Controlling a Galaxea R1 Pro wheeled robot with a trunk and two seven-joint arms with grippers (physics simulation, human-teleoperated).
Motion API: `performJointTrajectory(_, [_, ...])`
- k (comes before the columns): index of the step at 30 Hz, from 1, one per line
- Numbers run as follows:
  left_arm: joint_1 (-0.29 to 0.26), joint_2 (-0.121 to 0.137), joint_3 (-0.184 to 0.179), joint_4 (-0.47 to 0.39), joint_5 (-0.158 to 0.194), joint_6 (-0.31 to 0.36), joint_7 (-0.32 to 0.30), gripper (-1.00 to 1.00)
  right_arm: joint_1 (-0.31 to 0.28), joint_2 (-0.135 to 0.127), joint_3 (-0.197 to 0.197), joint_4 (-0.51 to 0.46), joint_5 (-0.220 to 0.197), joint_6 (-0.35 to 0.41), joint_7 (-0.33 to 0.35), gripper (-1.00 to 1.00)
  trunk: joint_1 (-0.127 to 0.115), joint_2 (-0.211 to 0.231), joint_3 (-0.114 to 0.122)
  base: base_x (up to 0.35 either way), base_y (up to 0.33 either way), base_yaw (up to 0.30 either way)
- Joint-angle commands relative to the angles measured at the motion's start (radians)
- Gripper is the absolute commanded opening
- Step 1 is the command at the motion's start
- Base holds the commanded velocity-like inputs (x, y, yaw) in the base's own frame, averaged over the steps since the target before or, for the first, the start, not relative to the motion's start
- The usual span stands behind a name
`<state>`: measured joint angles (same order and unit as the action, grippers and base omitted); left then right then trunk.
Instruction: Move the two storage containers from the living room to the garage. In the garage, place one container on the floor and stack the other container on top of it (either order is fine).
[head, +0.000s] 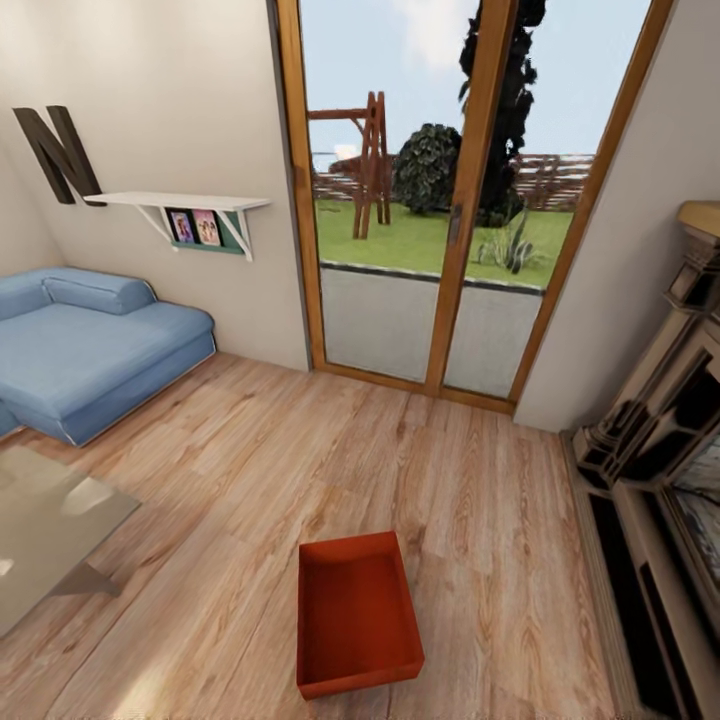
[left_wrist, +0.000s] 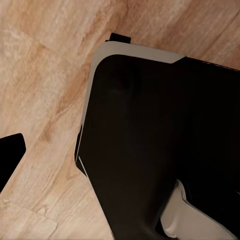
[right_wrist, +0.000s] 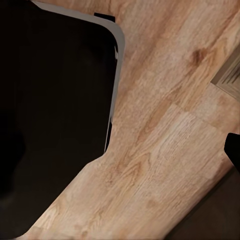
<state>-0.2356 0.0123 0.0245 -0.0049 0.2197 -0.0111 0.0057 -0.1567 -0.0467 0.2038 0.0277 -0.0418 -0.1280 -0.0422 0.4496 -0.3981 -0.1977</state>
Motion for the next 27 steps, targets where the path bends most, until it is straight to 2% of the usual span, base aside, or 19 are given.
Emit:
performJointTrajectory(1, [-0.001, 0.0, 0.002, 0.0, 0.004, -0.001, 0.001, 1.0, -0.001, 0.0, 0.008, 0.003, -0.004, -0.005, -0.002, 1.0, 0.0, -0.002, -0.003, 0.0, 0.0, 0.0])
performJointTrajectory(27, [-0.001, -0.001, 0.002, 0.0, 0.005, -0.001, 0.001, 1.0, -0.001, -0.001, 0.008, 0.003, -0.006, -0.005, -0.002, 1.0, 0.0, -0.002, -0.046, 0.0, 0.0, 0.0])
